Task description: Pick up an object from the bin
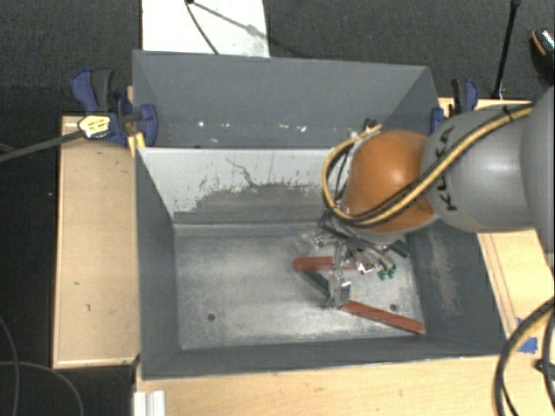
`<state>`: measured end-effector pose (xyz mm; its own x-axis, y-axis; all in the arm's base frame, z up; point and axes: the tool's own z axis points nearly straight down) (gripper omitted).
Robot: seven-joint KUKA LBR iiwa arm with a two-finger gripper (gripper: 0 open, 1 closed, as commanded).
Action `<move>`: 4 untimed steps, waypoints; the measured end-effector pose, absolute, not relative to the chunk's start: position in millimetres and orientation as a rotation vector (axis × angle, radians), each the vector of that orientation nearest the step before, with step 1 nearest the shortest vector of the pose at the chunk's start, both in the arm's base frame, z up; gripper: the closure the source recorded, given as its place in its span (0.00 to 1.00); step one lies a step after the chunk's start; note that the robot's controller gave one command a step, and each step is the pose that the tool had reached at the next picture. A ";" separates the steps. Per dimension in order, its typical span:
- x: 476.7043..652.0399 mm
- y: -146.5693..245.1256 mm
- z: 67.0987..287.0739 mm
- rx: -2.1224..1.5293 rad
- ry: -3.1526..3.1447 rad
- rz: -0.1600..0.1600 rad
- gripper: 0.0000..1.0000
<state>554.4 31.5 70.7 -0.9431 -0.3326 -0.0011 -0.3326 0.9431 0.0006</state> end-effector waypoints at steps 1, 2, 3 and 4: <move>554.9 31.9 71.1 -0.510 3.098 0.002 0.00; 555.5 32.3 71.5 -0.491 3.101 0.002 0.00; 555.4 32.3 71.6 -0.484 3.102 0.002 1.00; 557.4 32.4 140.3 -0.465 3.099 -0.001 1.00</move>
Offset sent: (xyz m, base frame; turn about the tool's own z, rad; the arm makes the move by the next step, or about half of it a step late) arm 0.0000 0.0000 0.0000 0.0000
